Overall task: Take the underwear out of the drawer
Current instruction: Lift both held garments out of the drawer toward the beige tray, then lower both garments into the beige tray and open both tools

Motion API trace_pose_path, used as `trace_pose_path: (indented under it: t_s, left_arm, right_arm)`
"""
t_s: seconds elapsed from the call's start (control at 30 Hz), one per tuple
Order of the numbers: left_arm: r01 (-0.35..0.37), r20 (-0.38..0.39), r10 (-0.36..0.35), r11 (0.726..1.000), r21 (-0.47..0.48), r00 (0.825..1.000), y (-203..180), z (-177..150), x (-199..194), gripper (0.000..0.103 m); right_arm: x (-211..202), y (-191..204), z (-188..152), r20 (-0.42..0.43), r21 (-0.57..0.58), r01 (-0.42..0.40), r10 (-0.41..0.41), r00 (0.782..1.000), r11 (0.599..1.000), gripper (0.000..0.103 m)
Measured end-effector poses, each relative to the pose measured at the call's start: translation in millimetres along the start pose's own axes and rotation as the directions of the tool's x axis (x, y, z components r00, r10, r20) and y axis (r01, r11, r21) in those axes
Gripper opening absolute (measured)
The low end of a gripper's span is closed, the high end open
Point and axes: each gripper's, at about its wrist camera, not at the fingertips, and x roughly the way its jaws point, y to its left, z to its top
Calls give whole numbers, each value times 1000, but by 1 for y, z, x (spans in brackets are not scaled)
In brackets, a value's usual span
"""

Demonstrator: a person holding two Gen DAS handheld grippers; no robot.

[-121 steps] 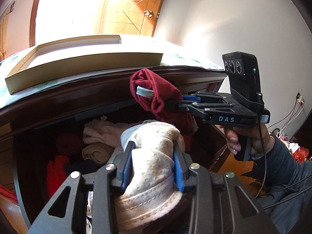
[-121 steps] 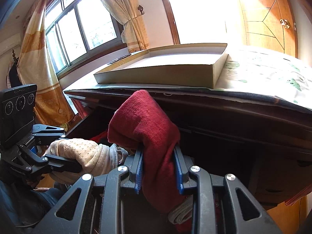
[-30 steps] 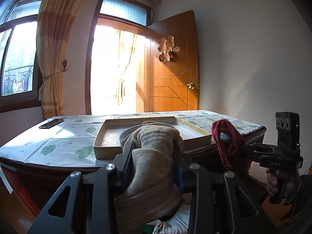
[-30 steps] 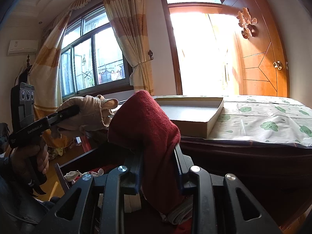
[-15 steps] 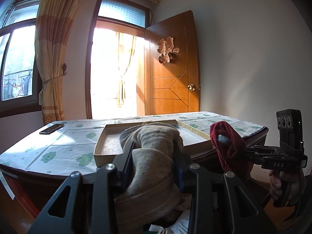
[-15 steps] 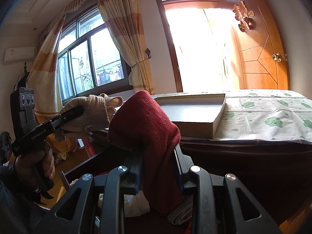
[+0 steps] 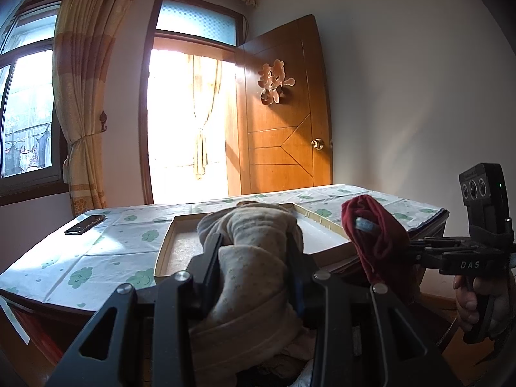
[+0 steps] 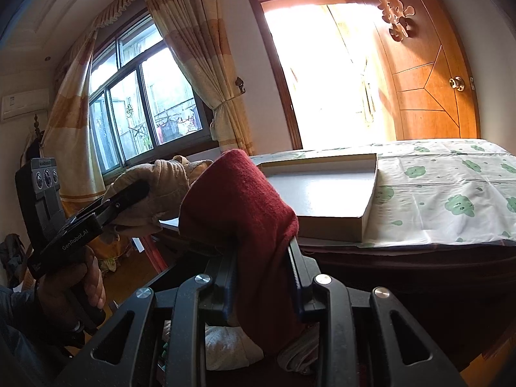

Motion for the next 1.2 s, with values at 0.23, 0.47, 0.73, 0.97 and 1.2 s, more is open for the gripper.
trace_pose_path:
  t_s: [0.23,0.47,0.73,0.97,1.2]
  left_arm:
    - [-7,-8,7,1000,20,1000,1,8,9,35]
    - [-11,-3,11,999,39,1000,2,19,20,35]
    - [-8,-22,10,998,58,1000,2,31,42,35]
    - [-13,-42,16,998,69,999,9,44,65,35]
    - [-20,-52,24,997,75,998,15,61,89,35]
  right_arm:
    - [5,1,12,-15,18,-1,2,1000,1000,30]
    - [11,0,26,-23,35,-11,12,1000,999,30]
    - [25,-5,45,-44,56,1,2,999,998,30]
    - [40,-19,67,-58,98,12,-6,998,995,30]
    - [61,-36,95,-66,147,14,-4,998,989,30]
